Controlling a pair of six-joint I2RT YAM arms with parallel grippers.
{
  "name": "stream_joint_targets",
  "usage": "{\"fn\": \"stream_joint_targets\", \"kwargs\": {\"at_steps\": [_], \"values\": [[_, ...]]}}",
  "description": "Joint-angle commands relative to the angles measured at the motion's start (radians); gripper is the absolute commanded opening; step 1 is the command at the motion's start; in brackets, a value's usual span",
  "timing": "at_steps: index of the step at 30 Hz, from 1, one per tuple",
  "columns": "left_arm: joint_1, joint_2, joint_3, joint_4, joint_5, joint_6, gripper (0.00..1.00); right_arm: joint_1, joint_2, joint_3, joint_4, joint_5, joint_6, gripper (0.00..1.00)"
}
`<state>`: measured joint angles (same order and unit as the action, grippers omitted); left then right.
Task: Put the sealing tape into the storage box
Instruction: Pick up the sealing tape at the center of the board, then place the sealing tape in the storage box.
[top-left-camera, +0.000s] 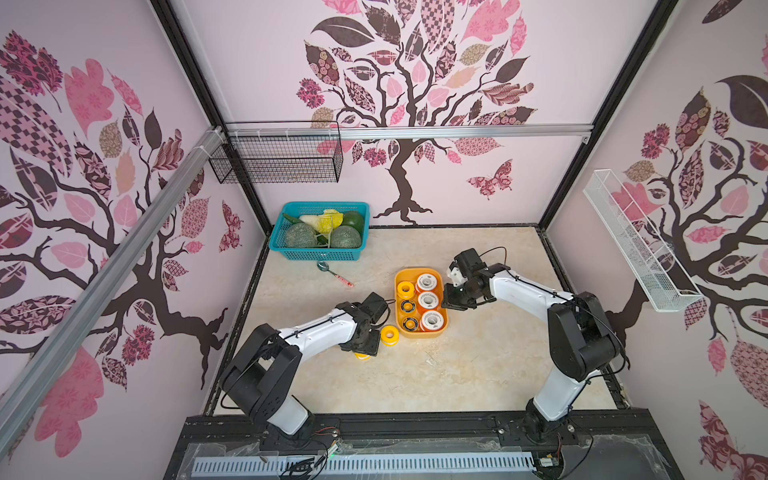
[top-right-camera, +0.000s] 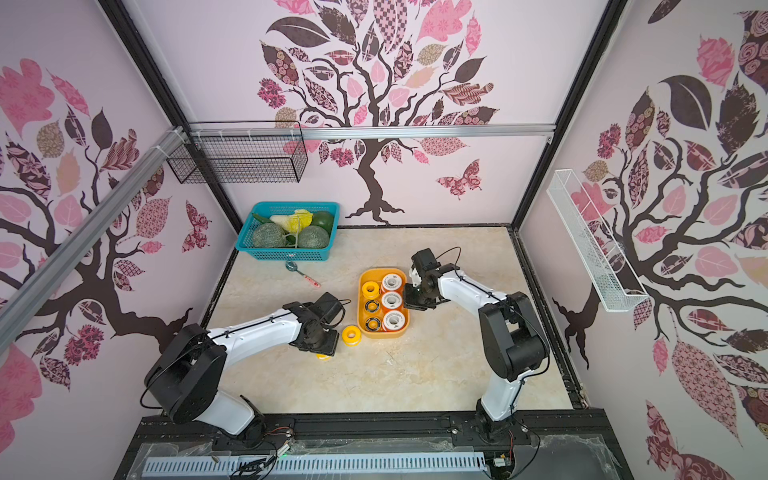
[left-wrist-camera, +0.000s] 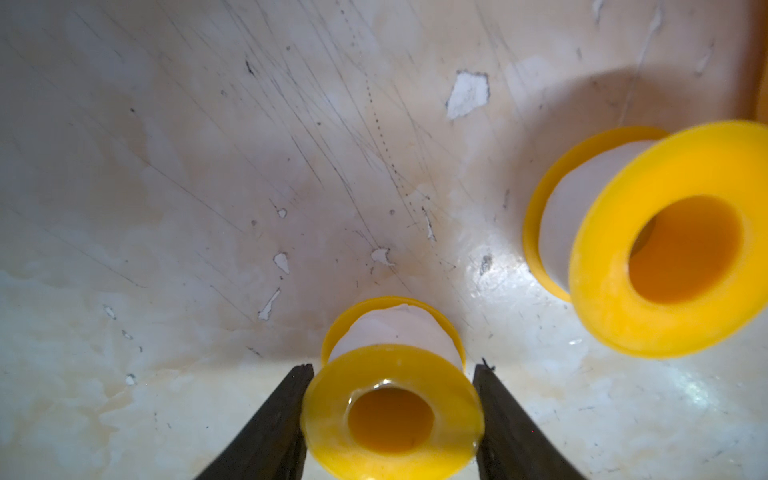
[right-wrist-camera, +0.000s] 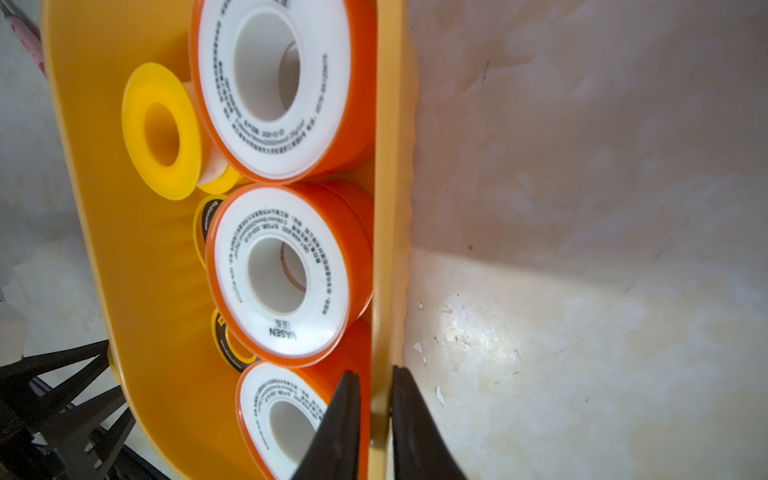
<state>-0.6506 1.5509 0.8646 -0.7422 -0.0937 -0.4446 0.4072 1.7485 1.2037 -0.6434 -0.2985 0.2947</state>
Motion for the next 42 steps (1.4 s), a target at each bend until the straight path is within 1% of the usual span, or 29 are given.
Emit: {"fn": "stream_joint_targets", "kwargs": {"at_steps": [1,7,15,20,27,37,42], "values": [[-0.003,-0.020,0.012,0.001,-0.018,-0.002,0.59,0.004,-0.044,0.040,-0.005,0.005,-0.008,0.19],[-0.003,-0.054,0.022,-0.009,-0.023,-0.005,0.59,0.004,-0.047,0.037,0.001,0.010,-0.003,0.16],[-0.003,-0.055,0.046,-0.021,-0.023,0.002,0.58,0.004,-0.047,0.036,0.002,0.009,-0.001,0.16],[-0.003,-0.064,0.081,-0.058,-0.045,0.011,0.57,0.004,-0.049,0.036,0.001,0.009,-0.002,0.16],[-0.003,-0.044,0.219,-0.123,-0.057,0.033,0.58,0.004,-0.046,0.037,0.002,0.009,-0.001,0.16],[-0.003,0.062,0.443,-0.192,-0.006,0.068,0.59,0.003,-0.049,0.042,-0.005,0.012,-0.004,0.16],[-0.003,0.118,0.526,-0.200,0.018,0.082,0.59,0.003,-0.049,0.041,-0.004,0.010,-0.004,0.16]]}}
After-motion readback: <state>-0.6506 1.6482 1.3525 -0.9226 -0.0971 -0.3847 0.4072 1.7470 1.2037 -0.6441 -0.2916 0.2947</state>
